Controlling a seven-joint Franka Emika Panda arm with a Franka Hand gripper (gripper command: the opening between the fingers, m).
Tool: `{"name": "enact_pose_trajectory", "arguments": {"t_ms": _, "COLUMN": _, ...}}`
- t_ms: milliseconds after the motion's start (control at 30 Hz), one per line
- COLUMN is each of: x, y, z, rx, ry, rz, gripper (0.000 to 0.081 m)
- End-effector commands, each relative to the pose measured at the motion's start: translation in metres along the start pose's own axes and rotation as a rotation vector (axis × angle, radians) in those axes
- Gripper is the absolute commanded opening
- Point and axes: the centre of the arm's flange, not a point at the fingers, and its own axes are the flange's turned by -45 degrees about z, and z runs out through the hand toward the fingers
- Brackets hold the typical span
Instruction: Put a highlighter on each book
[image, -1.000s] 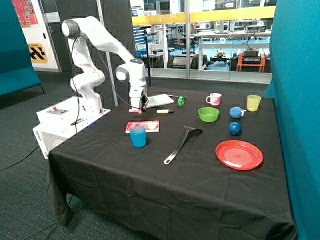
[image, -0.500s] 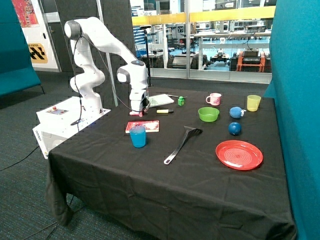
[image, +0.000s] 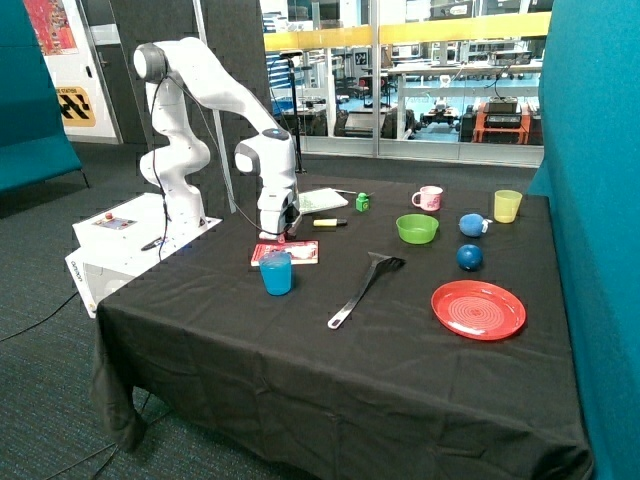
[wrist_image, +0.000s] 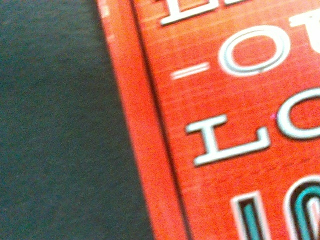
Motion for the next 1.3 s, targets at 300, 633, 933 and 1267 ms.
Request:
{"name": "enact_pose_trajectory", "arguments": {"t_ms": 300, "x": 0.016, "y": 0.016, "z": 0.022, "rx": 0.0000, "ry": 0.0068, "rz": 0.009, "gripper": 0.0000}}
{"name": "enact_pose_trajectory", "arguments": {"t_ms": 633, "x": 0.018, "y": 0.014, "z": 0.021, "rx": -0.0001, "ry": 0.0068, "rz": -0.019, "gripper": 0.0455}}
{"name": "enact_pose_trajectory", "arguments": {"t_ms": 933, "x": 0.012, "y": 0.017, "z": 0.019, "rx": -0.0001, "ry": 0.0068, "rz": -0.012, "gripper": 0.0599}}
{"name": "enact_pose_trajectory", "arguments": {"t_ms": 1267, "x": 0.003, "y": 0.020, "z": 0.017, "rx": 0.0000, "ry": 0.0068, "rz": -0.007, "gripper": 0.0684}}
